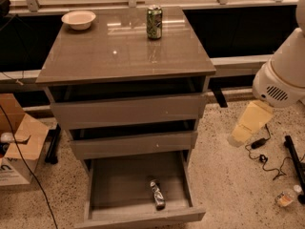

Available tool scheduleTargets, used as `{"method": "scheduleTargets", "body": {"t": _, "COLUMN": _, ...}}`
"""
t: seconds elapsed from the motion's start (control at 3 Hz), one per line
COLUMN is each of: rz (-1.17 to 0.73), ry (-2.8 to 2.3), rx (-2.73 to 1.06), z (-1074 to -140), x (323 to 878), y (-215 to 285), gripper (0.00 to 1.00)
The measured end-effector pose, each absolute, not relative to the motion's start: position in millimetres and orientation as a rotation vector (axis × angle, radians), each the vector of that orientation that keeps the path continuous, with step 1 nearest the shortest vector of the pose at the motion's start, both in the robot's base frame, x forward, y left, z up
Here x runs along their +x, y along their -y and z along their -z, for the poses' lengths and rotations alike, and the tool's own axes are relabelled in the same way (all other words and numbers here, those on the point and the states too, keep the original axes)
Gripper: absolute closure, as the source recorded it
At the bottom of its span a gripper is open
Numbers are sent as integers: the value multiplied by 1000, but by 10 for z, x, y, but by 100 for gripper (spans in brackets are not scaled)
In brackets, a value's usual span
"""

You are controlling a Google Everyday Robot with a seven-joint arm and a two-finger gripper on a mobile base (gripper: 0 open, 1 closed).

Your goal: Pick redbull can from bottom drawer and place on counter

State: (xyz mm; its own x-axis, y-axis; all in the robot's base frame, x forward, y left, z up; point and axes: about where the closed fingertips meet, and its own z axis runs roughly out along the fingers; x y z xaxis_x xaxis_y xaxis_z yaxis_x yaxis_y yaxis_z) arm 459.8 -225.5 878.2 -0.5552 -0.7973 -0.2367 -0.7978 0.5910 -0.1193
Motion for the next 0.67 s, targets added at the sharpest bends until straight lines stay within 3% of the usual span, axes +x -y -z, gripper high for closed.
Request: {"method": "scheduleTargets", "body": {"t": 0.67, "rz": -107, "ry": -2638, "rx": -1201, "z": -8360, "x": 4720, "y": 2052, "gripper": 0}}
